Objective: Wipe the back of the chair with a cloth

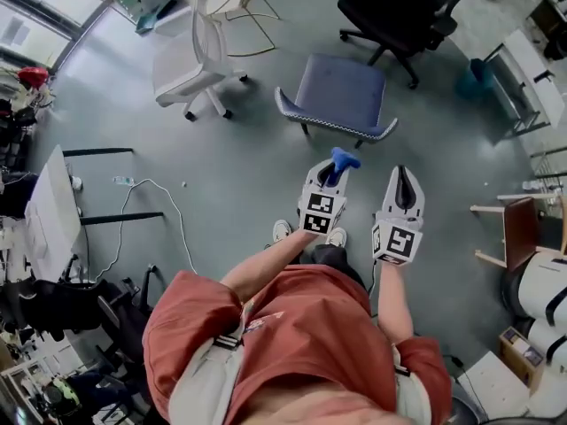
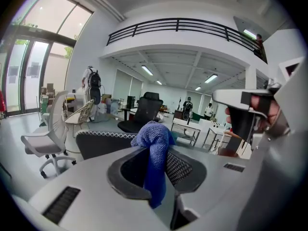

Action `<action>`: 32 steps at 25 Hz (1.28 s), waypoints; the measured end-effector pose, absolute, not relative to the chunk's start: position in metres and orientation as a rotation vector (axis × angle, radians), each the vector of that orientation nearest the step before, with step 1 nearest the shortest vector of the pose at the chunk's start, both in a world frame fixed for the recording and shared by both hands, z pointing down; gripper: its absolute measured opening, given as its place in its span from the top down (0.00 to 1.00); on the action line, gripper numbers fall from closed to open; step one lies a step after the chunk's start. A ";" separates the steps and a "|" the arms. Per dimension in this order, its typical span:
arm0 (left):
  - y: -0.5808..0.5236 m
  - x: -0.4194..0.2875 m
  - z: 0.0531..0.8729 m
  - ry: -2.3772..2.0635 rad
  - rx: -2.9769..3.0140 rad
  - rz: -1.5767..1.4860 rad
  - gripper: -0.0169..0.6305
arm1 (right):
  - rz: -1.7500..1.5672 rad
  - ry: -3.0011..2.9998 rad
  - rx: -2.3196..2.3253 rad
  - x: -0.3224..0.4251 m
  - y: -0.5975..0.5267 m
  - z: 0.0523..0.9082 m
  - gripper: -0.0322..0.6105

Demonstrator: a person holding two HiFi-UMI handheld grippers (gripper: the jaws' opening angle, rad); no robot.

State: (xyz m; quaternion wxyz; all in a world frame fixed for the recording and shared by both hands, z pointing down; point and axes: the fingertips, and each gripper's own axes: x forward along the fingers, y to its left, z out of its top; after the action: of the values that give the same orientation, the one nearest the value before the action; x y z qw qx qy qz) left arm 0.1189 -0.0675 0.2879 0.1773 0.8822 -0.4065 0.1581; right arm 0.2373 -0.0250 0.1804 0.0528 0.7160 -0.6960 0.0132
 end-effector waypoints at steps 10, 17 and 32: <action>-0.086 0.010 0.181 -1.314 2.592 0.308 0.83 | -0.044 -2.249 2.093 0.166 -0.052 0.122 0.91; -0.109 -0.046 0.110 -1.520 2.608 0.151 0.83 | -0.110 -2.313 2.083 0.143 -0.072 0.075 0.91; -0.122 -0.076 -0.053 -1.708 2.825 -0.191 0.83 | -0.385 -2.398 2.188 0.148 -0.066 -0.060 0.91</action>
State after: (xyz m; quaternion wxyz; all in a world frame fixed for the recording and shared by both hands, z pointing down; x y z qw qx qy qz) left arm -0.0764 -0.1216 -0.0533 -0.0824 0.8514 -0.5148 -0.0577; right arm 0.1477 -0.0657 -0.0605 -0.0635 0.6680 -0.7321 -0.1175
